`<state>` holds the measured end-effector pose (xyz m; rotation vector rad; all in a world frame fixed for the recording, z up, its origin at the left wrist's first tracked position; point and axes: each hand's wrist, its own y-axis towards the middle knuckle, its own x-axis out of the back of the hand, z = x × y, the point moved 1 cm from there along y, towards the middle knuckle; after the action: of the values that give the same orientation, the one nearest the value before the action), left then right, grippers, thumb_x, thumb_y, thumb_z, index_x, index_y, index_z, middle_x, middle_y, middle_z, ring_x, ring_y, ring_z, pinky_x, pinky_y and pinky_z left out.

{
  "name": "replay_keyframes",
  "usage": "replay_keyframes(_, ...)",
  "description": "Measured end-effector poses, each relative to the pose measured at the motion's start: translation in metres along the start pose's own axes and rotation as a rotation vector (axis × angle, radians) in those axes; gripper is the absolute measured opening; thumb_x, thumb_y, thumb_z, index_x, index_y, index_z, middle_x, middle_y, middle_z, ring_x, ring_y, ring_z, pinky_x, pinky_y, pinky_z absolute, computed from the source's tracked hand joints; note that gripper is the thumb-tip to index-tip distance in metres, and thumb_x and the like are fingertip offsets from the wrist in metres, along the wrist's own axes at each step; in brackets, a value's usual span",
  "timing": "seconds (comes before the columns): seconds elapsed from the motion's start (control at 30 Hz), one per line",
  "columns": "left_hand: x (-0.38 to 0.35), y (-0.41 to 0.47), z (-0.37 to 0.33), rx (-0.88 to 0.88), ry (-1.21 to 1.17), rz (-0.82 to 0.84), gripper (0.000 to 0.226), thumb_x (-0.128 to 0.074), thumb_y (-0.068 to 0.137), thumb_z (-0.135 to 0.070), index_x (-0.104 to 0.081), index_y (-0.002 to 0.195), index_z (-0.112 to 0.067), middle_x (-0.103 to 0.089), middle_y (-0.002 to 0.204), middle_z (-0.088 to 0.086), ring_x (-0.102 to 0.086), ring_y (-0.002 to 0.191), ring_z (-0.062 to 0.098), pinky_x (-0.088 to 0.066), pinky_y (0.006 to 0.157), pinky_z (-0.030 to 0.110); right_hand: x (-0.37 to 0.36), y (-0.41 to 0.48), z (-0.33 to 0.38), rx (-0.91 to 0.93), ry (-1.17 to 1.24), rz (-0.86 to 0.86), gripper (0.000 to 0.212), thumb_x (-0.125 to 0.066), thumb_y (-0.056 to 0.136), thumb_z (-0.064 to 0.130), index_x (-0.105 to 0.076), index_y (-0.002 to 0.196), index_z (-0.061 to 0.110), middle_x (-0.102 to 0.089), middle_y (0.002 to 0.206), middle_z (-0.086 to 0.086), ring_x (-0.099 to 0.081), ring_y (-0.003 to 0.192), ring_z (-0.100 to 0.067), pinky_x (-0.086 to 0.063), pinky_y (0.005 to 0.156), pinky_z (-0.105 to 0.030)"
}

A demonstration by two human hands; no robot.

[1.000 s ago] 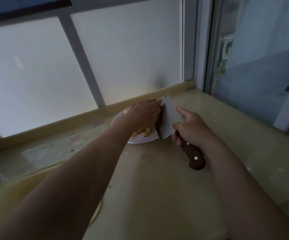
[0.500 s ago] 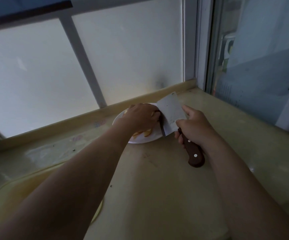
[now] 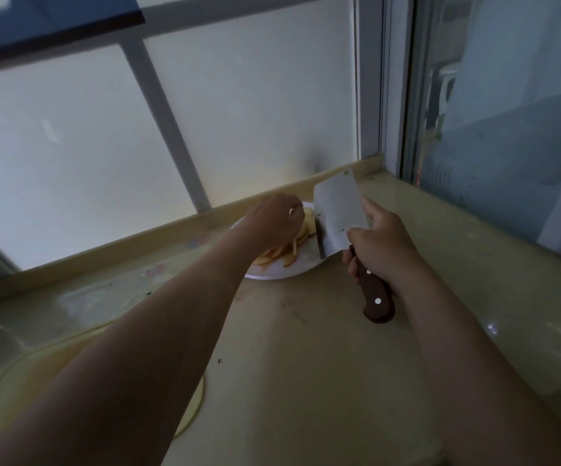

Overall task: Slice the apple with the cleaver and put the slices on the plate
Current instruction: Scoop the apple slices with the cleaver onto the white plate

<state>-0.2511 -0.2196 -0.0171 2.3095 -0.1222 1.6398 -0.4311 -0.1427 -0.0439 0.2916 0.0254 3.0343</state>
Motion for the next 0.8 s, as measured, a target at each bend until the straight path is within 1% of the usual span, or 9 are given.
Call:
replay_keyframes(0.07,0.008,-0.004,0.001,-0.010,-0.017,-0.024,0.034,-0.044,0.101,-0.024,-0.067,0.124,-0.013,-0.065,0.129,0.007,-0.059,0.117,0.025,-0.048,0.098,0.038,0.000,-0.001,0.000,-0.012,0.012,0.004,0.075,-0.042,0.097,0.001,-0.036,0.160,0.041,-0.066,0.070,-0.016,-0.057,0.044,-0.017,-0.053,0.049,-0.031)
replay_keyframes(0.13,0.021,-0.011,0.003,-0.002,-0.051,-0.046,0.031,-0.045,0.101,-0.022,-0.069,0.117,-0.011,-0.069,0.120,0.007,-0.061,0.106,0.022,-0.048,0.087,0.032,0.000,-0.004,0.002,-0.031,0.044,0.015,0.074,-0.043,0.097,0.001,-0.037,0.158,0.043,-0.066,0.071,-0.015,-0.057,0.047,-0.018,-0.053,0.050,-0.032)
replay_keyframes(0.23,0.048,-0.028,0.015,0.070,-0.100,-0.088,0.028,-0.046,0.100,-0.022,-0.072,0.105,-0.014,-0.070,0.106,0.003,-0.063,0.095,0.021,-0.048,0.076,0.029,-0.001,-0.009,0.007,-0.058,0.083,0.032,0.075,-0.049,0.098,0.002,-0.033,0.161,0.040,-0.067,0.072,-0.014,-0.056,0.045,-0.015,-0.050,0.045,-0.028)
replay_keyframes(0.3,0.068,-0.047,0.025,0.106,-0.116,-0.125,0.027,-0.046,0.098,-0.021,-0.072,0.093,-0.016,-0.070,0.099,0.003,-0.065,0.096,0.025,-0.050,0.076,0.030,-0.004,-0.016,0.011,-0.059,0.096,0.032,0.072,-0.052,0.100,0.003,-0.034,0.161,0.037,-0.067,0.073,-0.014,-0.054,0.041,-0.012,-0.047,0.040,-0.025)
replay_keyframes(0.37,0.086,-0.070,0.035,0.138,-0.095,-0.157,0.028,-0.047,0.096,-0.019,-0.074,0.099,-0.013,-0.072,0.104,0.005,-0.065,0.099,0.025,-0.053,0.086,0.034,-0.007,-0.024,0.015,-0.050,0.099,0.020,0.070,-0.051,0.101,0.002,-0.036,0.161,0.035,-0.065,0.074,-0.016,-0.052,0.040,-0.012,-0.046,0.038,-0.025)
replay_keyframes(0.43,0.099,-0.094,0.047,0.169,-0.079,-0.175,0.028,-0.048,0.095,-0.020,-0.074,0.100,-0.012,-0.073,0.105,0.009,-0.065,0.099,0.029,-0.054,0.089,0.038,-0.009,-0.034,0.021,-0.040,0.104,0.013,0.068,-0.050,0.101,-0.001,-0.038,0.160,0.032,-0.063,0.075,-0.018,-0.050,0.042,-0.014,-0.046,0.038,-0.026)
replay_keyframes(0.63,0.117,-0.154,0.079,0.238,-0.062,-0.124,0.027,-0.047,0.095,-0.023,-0.070,0.092,-0.010,-0.071,0.093,0.010,-0.065,0.087,0.029,-0.057,0.079,0.042,-0.027,-0.069,0.043,-0.001,0.089,0.041,0.072,-0.050,0.097,-0.003,-0.043,0.157,0.035,-0.061,0.073,-0.018,-0.048,0.043,-0.016,-0.045,0.040,-0.027)
replay_keyframes(0.73,0.121,-0.182,0.088,0.270,-0.092,-0.117,0.028,-0.047,0.095,-0.021,-0.061,0.072,-0.017,-0.065,0.076,0.006,-0.056,0.067,0.024,-0.049,0.062,0.036,-0.038,-0.082,0.050,-0.006,0.093,0.046,0.077,-0.050,0.097,-0.004,-0.033,0.162,0.033,-0.063,0.068,-0.017,-0.048,0.040,-0.016,-0.045,0.038,-0.026)
replay_keyframes(0.8,0.124,-0.201,0.099,0.282,-0.089,-0.112,0.029,-0.048,0.095,-0.020,-0.059,0.069,-0.013,-0.064,0.073,0.009,-0.052,0.066,0.022,-0.046,0.062,0.035,-0.048,-0.095,0.055,0.001,0.099,0.075,0.074,-0.047,0.098,-0.005,-0.037,0.160,0.034,-0.061,0.068,-0.017,-0.047,0.039,-0.015,-0.044,0.037,-0.026)
